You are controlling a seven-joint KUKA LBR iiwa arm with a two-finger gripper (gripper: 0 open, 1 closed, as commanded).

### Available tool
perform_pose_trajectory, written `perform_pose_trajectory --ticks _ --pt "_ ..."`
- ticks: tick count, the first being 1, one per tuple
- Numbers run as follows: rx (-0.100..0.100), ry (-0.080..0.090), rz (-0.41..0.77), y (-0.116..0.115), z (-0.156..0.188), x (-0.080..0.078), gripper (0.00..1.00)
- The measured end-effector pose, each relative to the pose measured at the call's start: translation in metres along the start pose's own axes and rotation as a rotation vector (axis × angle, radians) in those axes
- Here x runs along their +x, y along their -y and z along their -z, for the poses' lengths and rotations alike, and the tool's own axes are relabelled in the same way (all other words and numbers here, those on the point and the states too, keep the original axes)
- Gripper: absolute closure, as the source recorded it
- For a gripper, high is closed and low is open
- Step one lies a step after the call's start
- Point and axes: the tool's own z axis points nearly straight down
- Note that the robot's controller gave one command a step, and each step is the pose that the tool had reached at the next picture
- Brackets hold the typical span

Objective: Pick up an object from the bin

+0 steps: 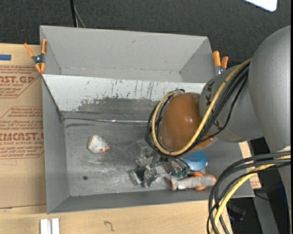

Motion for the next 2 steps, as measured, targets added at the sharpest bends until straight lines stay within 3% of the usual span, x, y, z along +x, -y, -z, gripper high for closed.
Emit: perform_pose_trajectory --ticks 1,2 --pt "0.0 0.0 0.0 0.0 0.0 0.0 1.0" --pt "-0.002 -0.017 0.106 -0.076 0.204 -0.03 1.0"
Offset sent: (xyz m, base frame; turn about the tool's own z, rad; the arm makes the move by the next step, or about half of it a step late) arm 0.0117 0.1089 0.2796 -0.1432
